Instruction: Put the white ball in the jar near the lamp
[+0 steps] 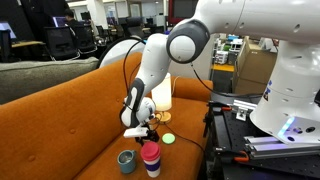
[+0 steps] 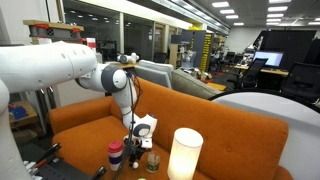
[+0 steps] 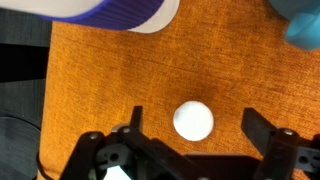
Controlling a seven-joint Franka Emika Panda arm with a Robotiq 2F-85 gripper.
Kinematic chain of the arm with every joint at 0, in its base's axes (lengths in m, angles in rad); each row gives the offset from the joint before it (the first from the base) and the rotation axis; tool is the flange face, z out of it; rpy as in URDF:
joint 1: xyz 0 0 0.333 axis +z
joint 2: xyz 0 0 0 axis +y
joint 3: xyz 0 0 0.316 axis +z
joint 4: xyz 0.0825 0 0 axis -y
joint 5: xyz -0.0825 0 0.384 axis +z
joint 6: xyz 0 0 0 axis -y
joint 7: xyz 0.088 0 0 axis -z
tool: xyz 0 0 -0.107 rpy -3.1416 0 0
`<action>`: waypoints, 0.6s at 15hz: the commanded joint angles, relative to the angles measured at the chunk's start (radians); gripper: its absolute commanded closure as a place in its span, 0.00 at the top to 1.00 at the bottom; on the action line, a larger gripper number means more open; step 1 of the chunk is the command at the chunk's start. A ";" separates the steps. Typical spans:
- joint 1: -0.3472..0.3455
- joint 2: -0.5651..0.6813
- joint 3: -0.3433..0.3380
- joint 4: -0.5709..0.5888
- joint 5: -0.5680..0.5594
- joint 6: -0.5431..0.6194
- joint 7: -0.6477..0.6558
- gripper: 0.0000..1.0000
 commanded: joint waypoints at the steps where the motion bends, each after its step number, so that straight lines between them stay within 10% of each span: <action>1: -0.019 0.000 0.016 0.016 -0.020 -0.057 0.013 1.00; 9: -0.023 0.001 0.019 0.022 -0.018 -0.103 0.013 1.00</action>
